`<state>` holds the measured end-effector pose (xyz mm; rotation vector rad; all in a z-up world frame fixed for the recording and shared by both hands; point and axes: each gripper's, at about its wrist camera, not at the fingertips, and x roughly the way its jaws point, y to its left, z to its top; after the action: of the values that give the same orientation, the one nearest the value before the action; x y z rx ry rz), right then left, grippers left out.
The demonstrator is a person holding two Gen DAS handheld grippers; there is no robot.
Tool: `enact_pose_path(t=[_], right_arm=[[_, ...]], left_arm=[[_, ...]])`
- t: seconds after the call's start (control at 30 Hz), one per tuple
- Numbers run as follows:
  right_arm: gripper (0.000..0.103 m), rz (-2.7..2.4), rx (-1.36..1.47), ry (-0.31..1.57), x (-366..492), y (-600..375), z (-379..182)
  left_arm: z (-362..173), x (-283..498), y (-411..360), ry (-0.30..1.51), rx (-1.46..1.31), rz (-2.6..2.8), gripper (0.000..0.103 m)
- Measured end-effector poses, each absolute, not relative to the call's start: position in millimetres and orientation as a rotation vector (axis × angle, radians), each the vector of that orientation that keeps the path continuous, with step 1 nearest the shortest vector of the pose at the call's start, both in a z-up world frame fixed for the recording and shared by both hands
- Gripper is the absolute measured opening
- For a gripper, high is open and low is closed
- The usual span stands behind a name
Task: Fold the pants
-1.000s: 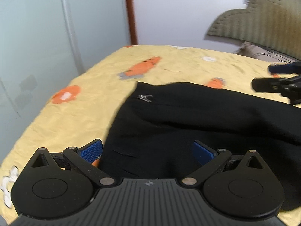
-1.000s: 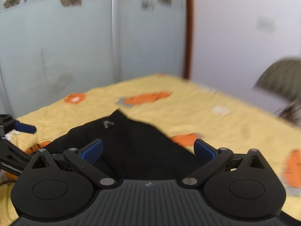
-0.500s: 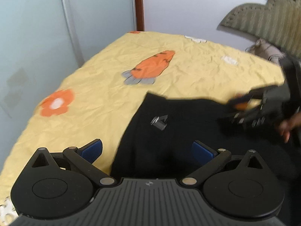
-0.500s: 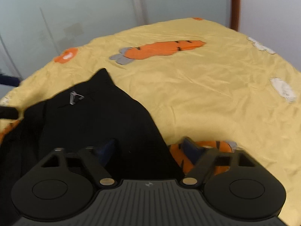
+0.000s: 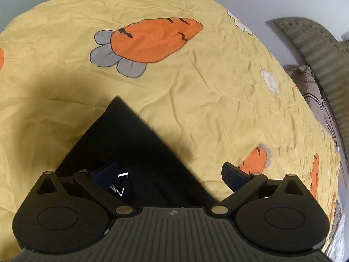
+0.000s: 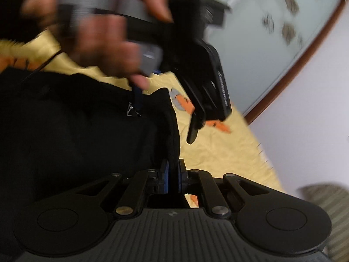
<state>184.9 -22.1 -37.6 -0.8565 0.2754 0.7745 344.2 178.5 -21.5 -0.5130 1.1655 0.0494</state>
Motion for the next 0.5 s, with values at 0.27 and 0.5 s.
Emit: enact_pose_path(t=[0.27,0.5], right_arm=[[0.007,0.715,-0.935,0.214,150.4,-15.8,-41.6],[0.007,0.707,-0.867,0.211,111.4,-15.9,-16.7]], left_arm=[[-9.6,321.0,190.8,1.096,-0.539,0.125,0.008],[25.3,238.0,199.5,0.926,-0.51,0.089,0.007]])
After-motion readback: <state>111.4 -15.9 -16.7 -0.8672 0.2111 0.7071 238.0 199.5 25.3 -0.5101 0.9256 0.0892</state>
